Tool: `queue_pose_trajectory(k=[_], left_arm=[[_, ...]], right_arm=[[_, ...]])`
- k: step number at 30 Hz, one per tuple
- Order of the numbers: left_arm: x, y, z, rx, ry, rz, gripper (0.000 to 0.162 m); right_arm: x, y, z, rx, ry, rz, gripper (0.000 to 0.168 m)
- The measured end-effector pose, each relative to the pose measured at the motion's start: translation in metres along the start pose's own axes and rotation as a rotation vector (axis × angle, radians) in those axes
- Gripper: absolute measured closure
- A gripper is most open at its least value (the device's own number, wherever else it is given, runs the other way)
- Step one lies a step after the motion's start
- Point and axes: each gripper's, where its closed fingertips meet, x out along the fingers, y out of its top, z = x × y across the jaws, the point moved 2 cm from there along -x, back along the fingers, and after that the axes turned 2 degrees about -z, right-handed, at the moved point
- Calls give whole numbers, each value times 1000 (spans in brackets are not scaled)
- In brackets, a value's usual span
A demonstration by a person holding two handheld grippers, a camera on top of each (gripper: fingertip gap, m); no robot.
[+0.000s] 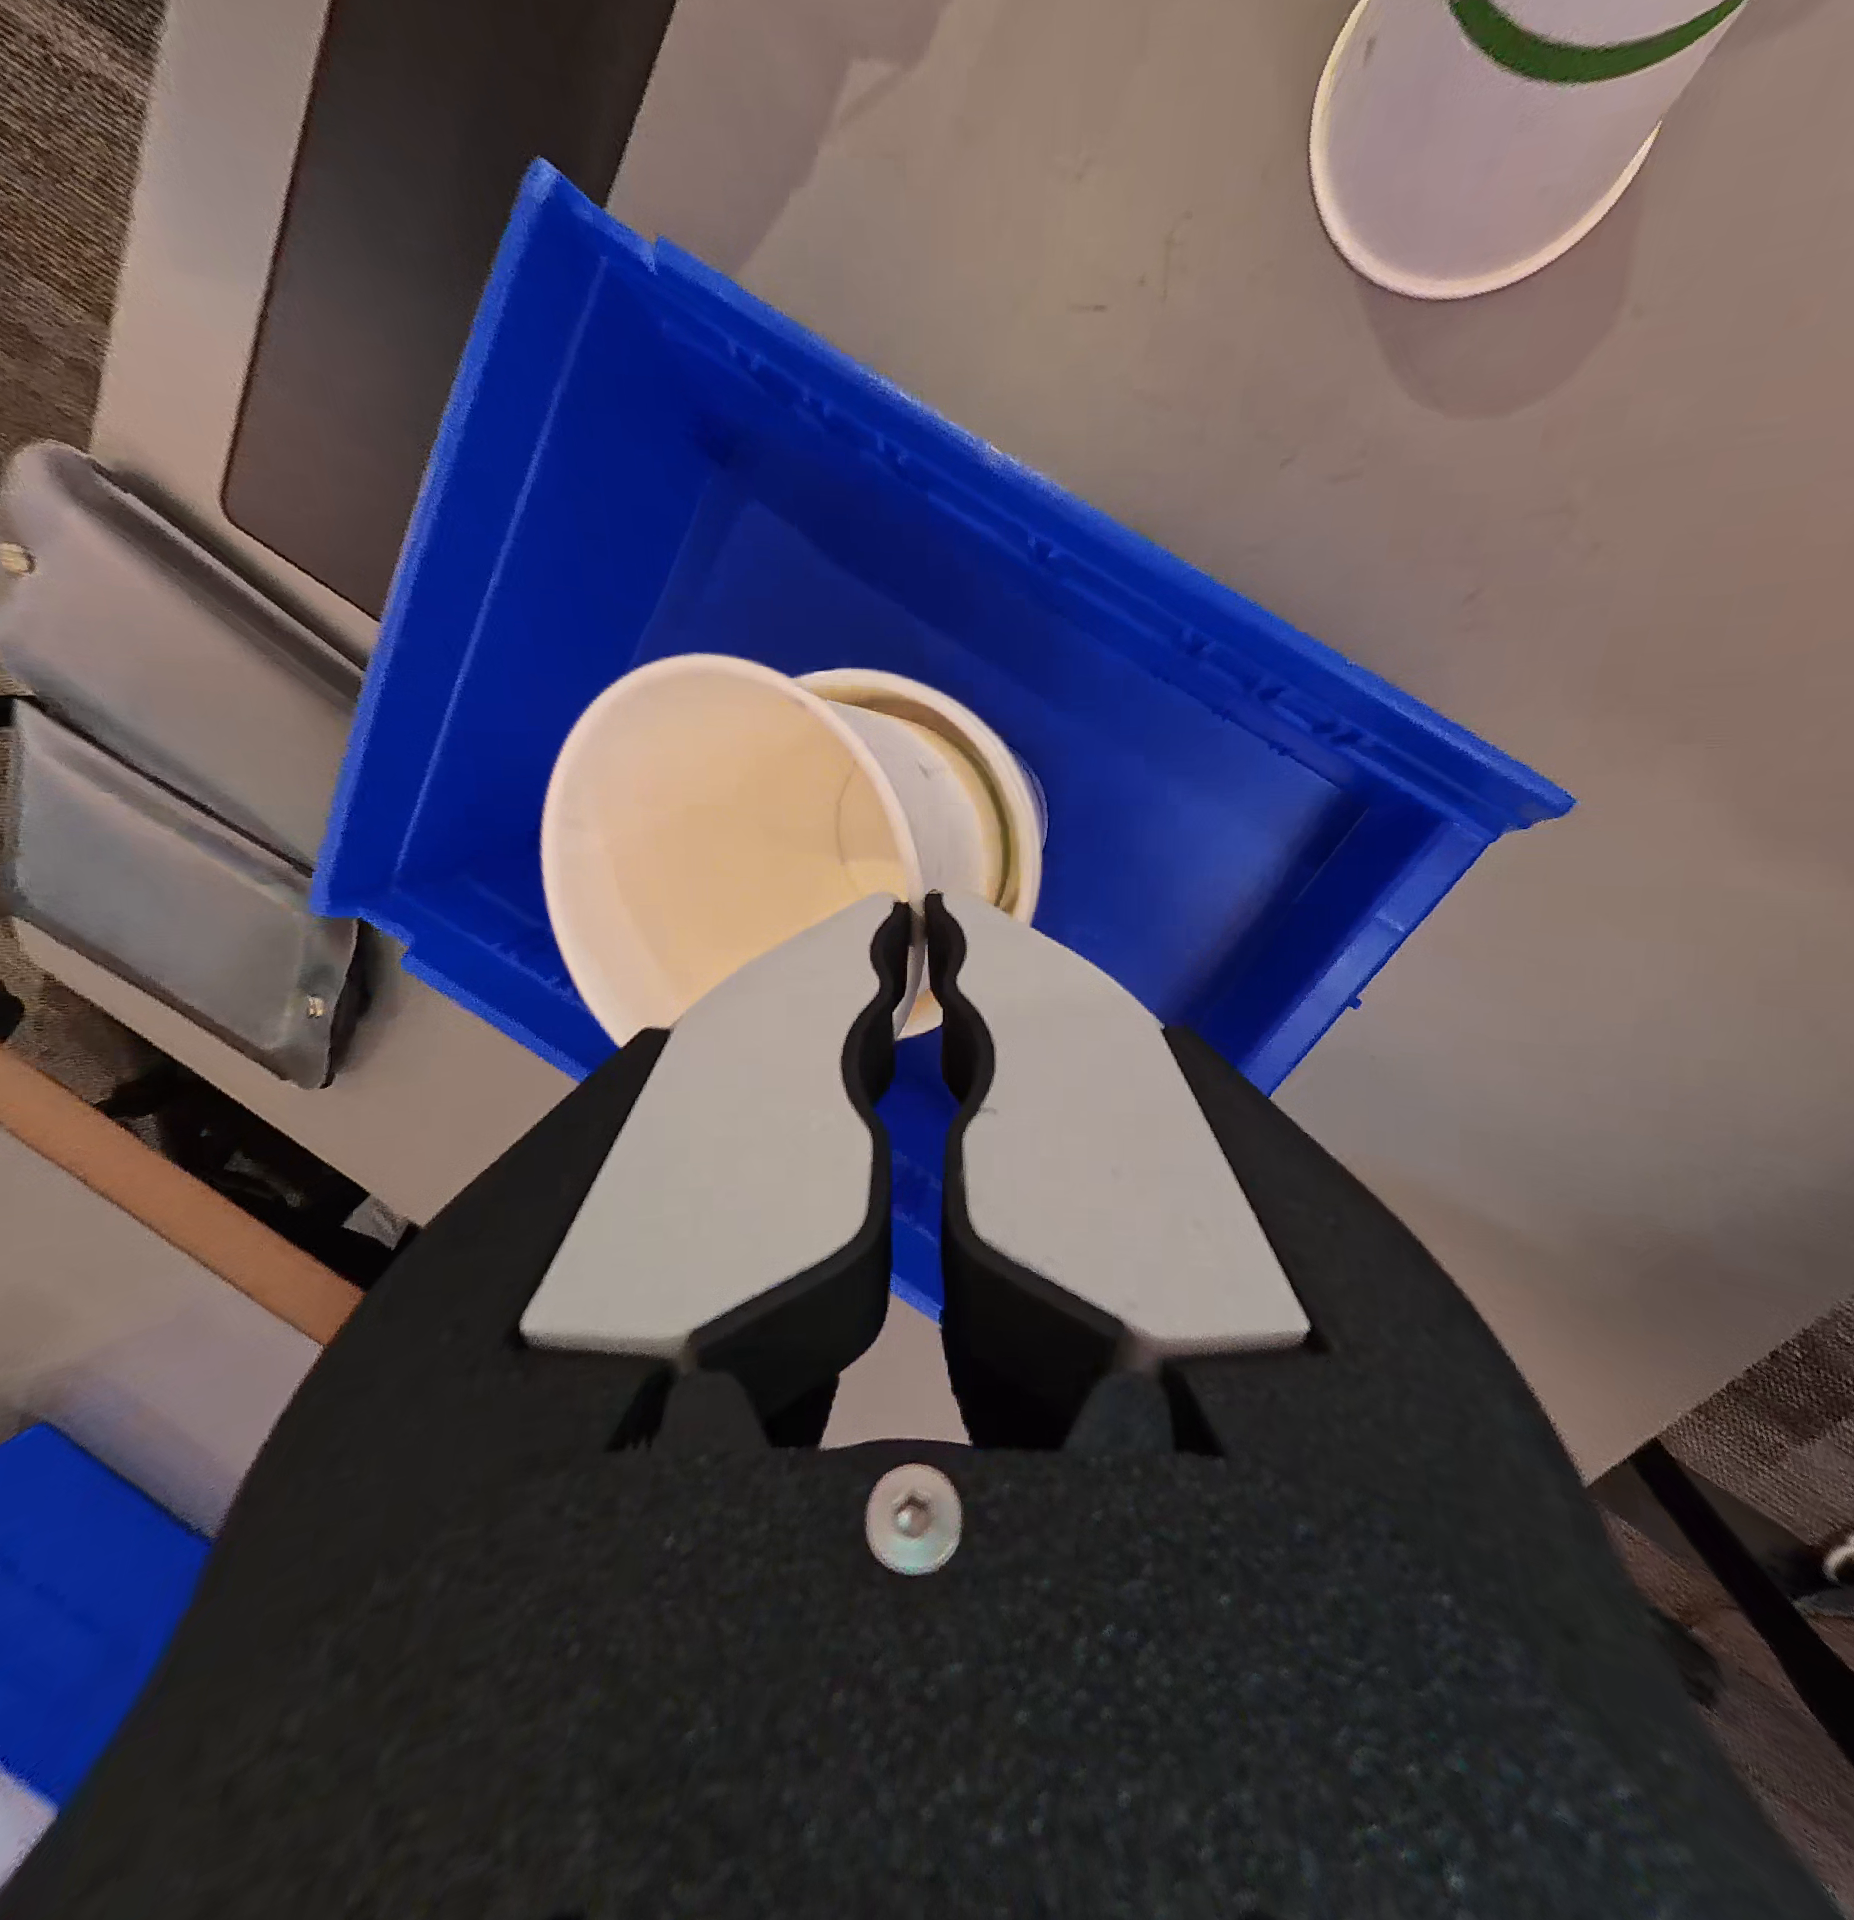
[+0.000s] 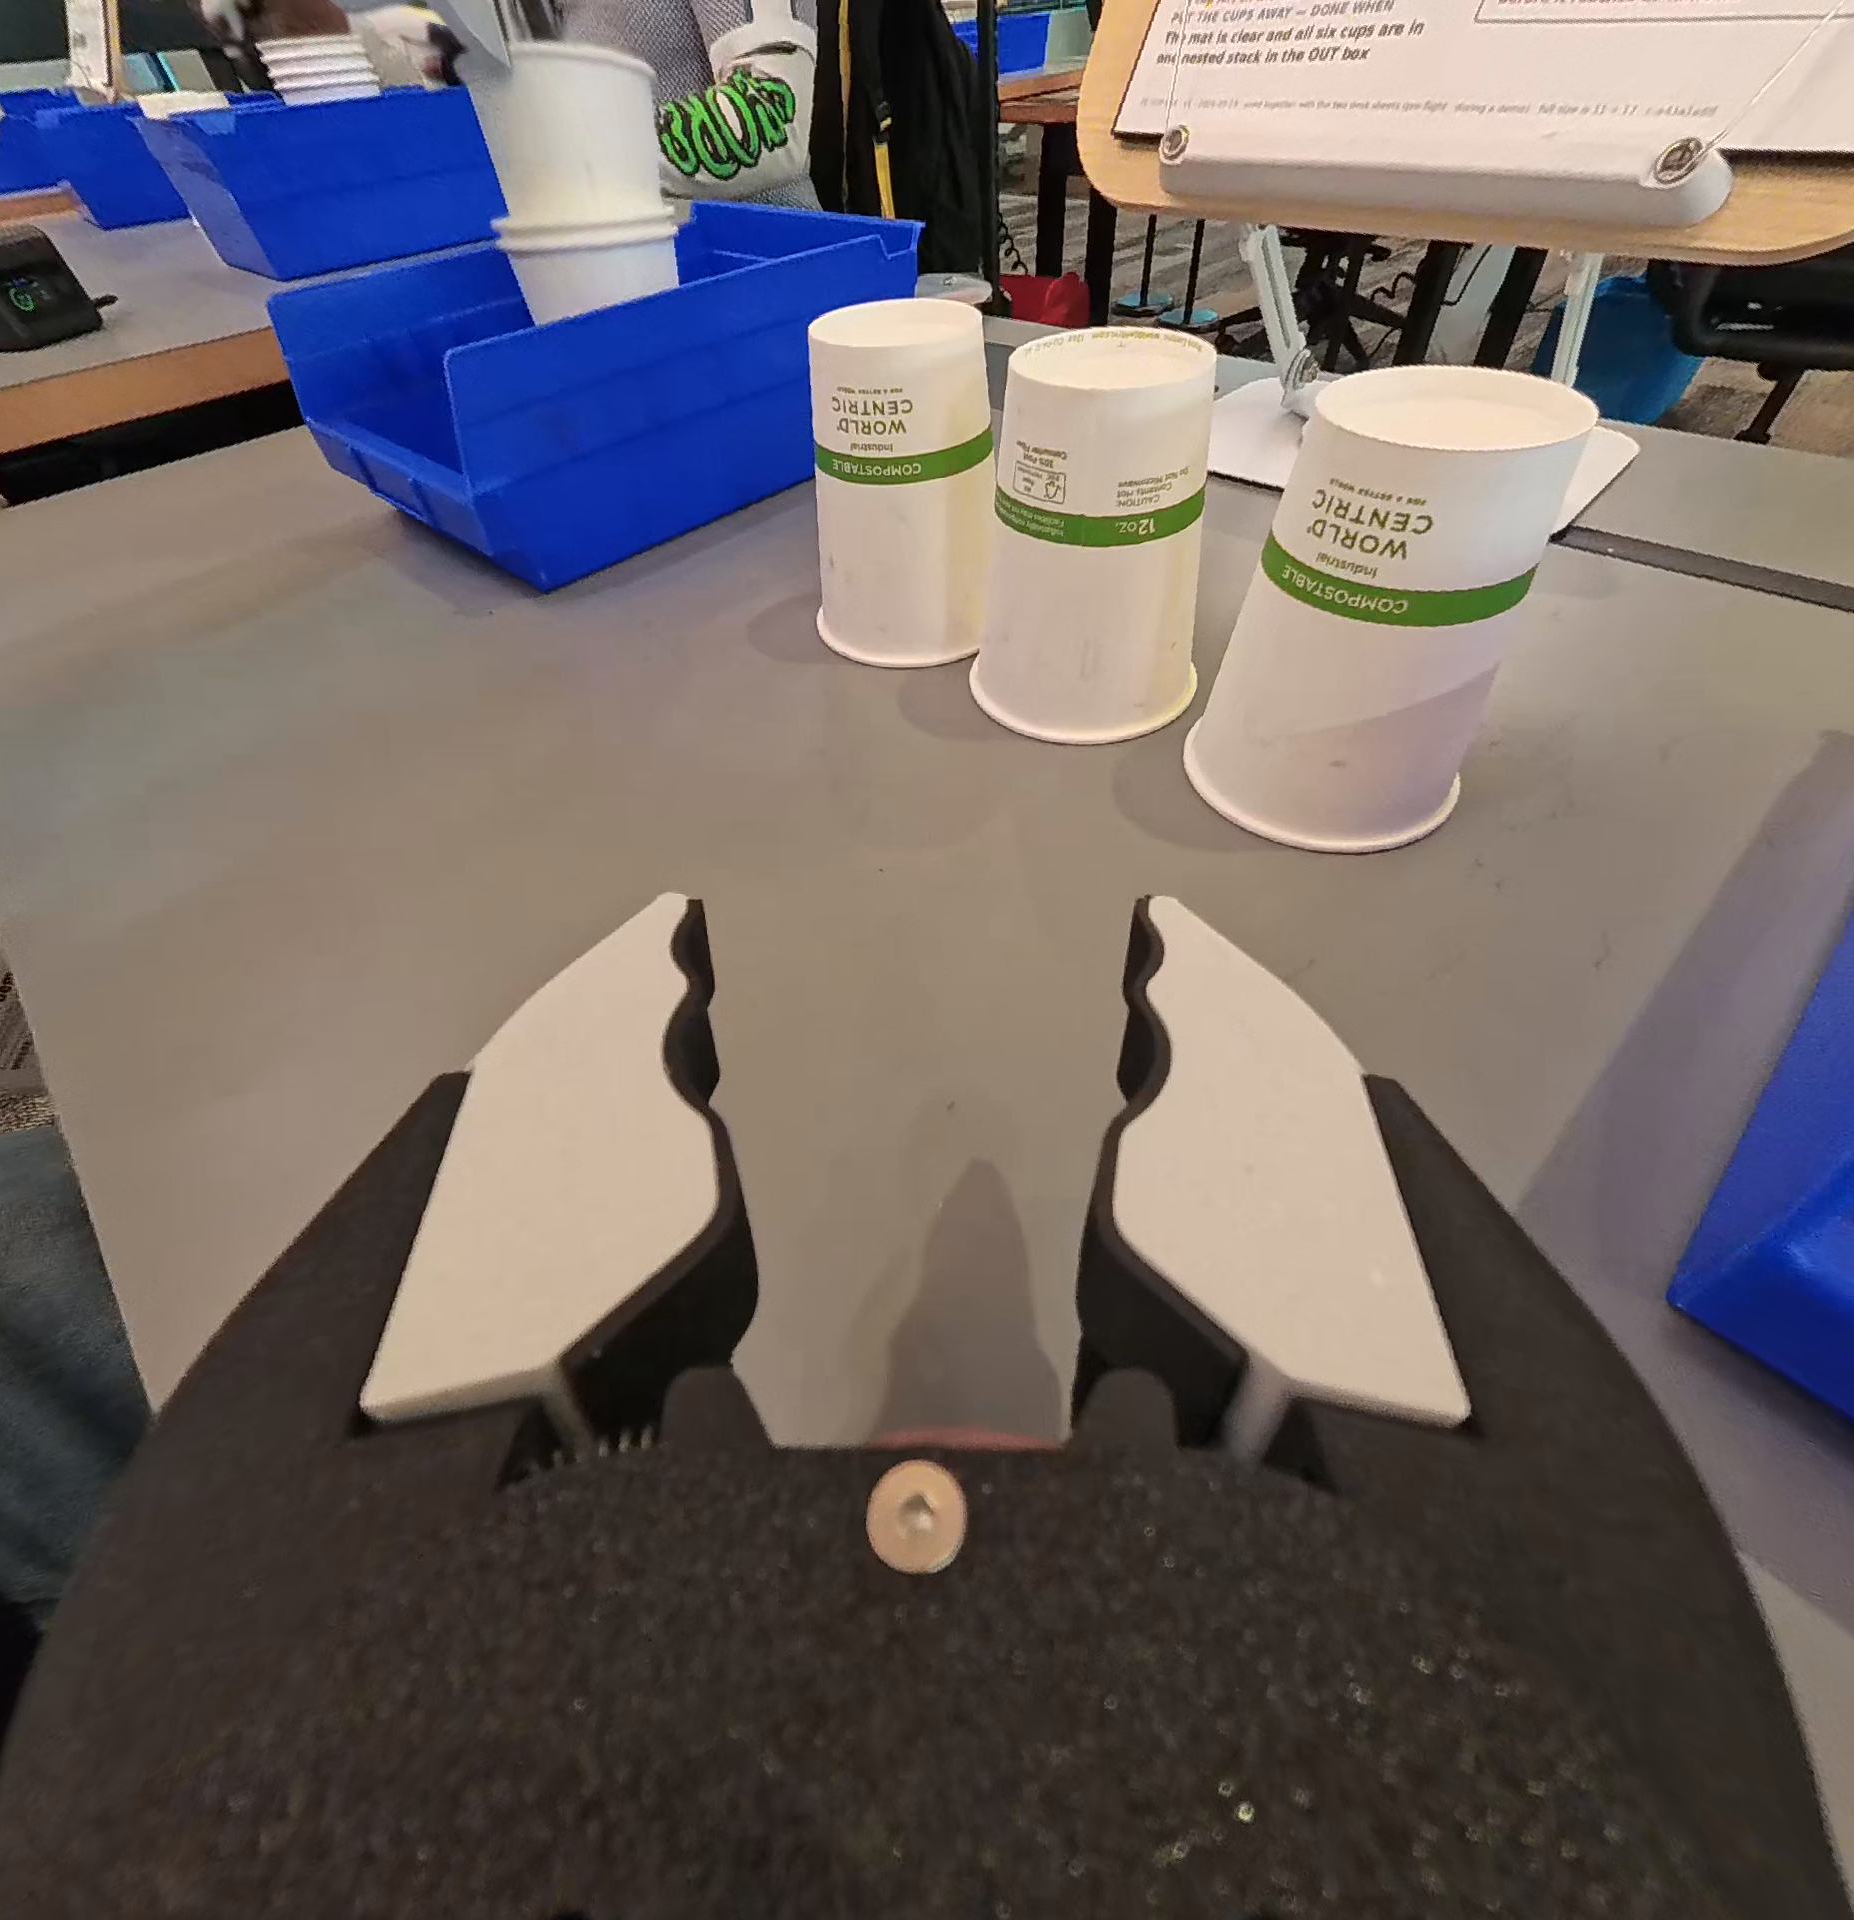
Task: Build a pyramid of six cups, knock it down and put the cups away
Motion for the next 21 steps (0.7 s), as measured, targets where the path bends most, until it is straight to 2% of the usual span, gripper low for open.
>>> queue_pose_trajectory(k=[6,11,14,16,21], left_arm=[[-38,8,-9,-2,112,57,159],[-74,35,1,1,158,225,159],[-94,58,19,-3,129,388,159],[-108,78,38,-26,69,554,159],[-123,116,92,-94,-84,900,159]], right_arm=[[-5,-1,0,0,-9,3,93],[-6,-1,2,15,-4,8,92],[-3,2,1,55,33,30,91],[6,7,0,86,81,49,89],[36,48,-7,120,248,192,85]])
